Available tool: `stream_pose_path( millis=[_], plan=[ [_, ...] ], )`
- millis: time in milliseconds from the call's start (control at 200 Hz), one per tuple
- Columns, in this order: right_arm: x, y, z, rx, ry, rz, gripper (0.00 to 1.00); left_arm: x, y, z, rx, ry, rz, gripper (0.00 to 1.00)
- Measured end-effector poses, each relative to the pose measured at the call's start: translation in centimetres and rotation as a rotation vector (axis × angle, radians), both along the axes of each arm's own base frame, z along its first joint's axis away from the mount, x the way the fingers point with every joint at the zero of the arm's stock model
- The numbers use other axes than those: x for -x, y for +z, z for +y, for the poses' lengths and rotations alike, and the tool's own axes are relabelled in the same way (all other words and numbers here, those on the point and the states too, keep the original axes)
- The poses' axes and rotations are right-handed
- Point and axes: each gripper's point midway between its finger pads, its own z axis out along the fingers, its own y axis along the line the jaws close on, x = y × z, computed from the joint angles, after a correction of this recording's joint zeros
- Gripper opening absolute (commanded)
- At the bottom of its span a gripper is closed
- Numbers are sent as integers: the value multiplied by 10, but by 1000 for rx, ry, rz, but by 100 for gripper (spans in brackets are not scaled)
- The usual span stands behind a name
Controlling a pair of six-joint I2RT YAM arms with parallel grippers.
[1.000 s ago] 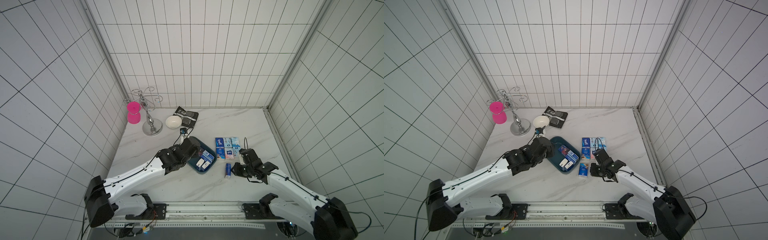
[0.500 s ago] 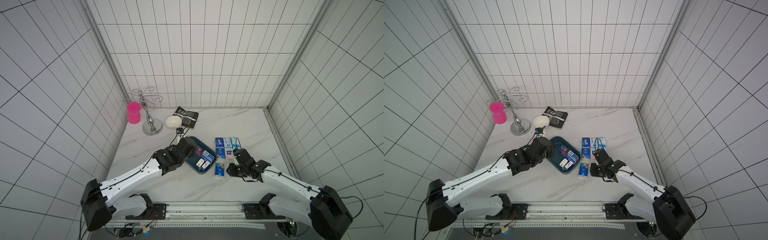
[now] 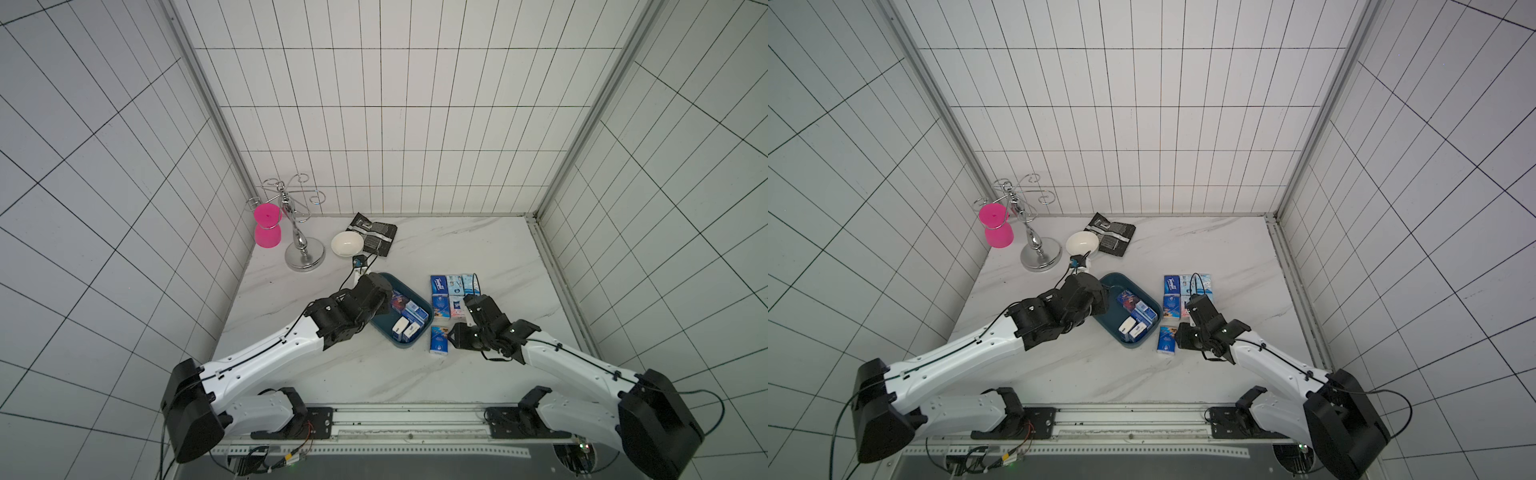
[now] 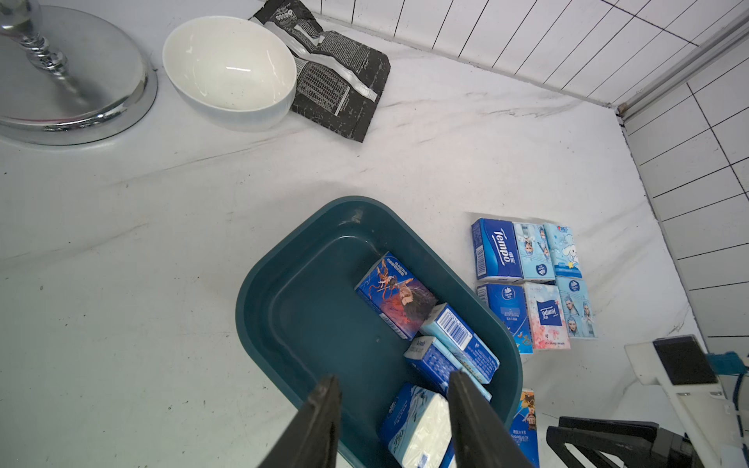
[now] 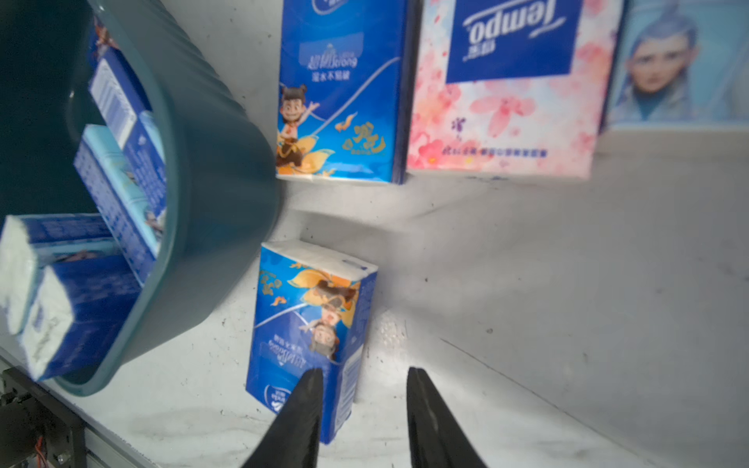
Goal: Take the pocket tissues out of the storage box
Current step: Adjust the pocket tissues at the center of the board.
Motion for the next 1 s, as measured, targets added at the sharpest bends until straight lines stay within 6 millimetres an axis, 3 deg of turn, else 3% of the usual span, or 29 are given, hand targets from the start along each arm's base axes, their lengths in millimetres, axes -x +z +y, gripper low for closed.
stream_pose_path(
  millis=[430,700,1000],
  plan=[
    [-3,-5,13,-45,-2,19,36,3,-5,4,-5,0,6,46],
    [5,-9,17,-61,10,39,35,4,-7,6,-6,2,8,47],
    [5,-19,18,-42,14,59,19,3,-7,8,-5,9,7,47]
  ],
)
